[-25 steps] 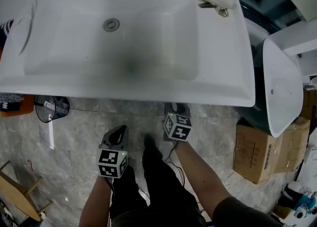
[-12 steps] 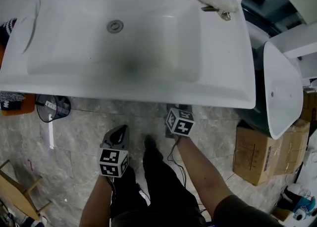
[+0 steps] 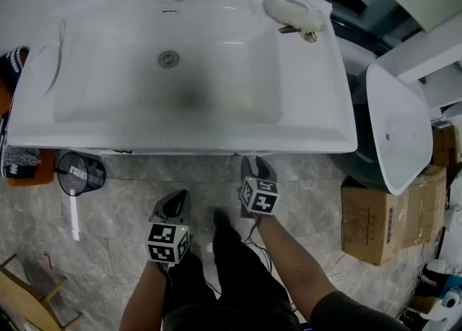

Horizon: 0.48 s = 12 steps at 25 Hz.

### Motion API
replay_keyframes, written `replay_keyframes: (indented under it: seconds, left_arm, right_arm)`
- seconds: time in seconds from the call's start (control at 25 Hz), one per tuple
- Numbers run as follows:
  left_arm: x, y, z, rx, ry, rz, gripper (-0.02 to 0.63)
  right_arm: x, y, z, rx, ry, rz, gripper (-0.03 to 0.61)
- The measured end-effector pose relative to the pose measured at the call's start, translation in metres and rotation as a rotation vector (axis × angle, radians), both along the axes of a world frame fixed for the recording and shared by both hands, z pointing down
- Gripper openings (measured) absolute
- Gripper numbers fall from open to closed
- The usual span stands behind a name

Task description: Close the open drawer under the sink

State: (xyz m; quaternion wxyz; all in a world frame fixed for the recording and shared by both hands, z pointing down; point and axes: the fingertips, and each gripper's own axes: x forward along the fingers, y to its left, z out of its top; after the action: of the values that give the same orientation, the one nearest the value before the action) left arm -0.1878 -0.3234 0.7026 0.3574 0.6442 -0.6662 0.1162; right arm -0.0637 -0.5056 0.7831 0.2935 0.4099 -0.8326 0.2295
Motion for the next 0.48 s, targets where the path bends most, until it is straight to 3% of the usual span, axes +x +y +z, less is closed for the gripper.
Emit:
replay_keyframes:
  seconds: [0.24, 0.48]
  left_arm:
    - [-0.01, 0.033, -0.026, 0.049, -0.007, 0.069, 0.015]
    - [-0.009, 0.081, -0.057, 0.086, 0.001, 0.141, 0.015]
  right_arm:
    - [0.011, 0.059, -0.051, 0.038, -0.092, 0.09, 0.166]
    - [0.023, 0.121, -0.104, 0.085, -0.142, 0.11, 0.166]
